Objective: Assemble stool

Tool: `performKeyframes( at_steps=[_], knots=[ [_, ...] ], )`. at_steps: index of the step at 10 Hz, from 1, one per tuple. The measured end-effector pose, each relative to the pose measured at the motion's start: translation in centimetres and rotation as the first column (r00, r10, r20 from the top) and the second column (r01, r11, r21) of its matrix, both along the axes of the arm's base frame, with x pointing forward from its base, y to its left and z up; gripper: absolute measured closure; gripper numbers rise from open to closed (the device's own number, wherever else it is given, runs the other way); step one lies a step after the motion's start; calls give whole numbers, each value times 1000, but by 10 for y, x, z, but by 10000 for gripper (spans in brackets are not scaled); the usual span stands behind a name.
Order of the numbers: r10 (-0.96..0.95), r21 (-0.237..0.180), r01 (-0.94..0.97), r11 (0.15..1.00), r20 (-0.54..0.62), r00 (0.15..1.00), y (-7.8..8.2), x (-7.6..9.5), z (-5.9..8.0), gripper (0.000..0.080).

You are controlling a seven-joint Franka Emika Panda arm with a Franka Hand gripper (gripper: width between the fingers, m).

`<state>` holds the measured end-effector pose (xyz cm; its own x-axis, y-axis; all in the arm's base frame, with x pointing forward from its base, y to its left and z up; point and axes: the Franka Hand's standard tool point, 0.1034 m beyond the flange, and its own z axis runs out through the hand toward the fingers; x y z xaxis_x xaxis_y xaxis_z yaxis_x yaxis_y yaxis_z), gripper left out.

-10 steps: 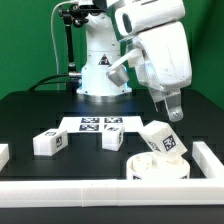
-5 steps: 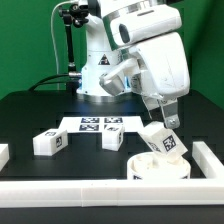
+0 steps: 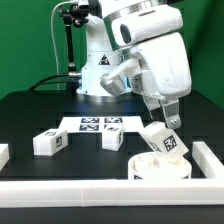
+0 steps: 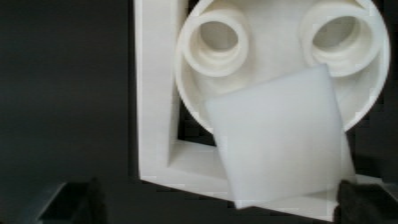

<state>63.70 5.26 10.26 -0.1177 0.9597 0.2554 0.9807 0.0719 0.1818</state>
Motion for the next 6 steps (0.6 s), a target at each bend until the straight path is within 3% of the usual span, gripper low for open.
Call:
performKeyframes(
  at_steps=[2, 4, 5, 6],
  knots=[
    [4, 1, -4, 1000, -1, 1000, 5, 0, 0, 151],
    [7, 1, -7, 1000, -1, 1000, 7, -1, 0, 401],
    [8, 2, -8, 1000, -2, 1000, 7, -1, -1, 401],
    [8, 2, -8, 1000, -3, 1000, 7, -1, -1, 569]
  ],
)
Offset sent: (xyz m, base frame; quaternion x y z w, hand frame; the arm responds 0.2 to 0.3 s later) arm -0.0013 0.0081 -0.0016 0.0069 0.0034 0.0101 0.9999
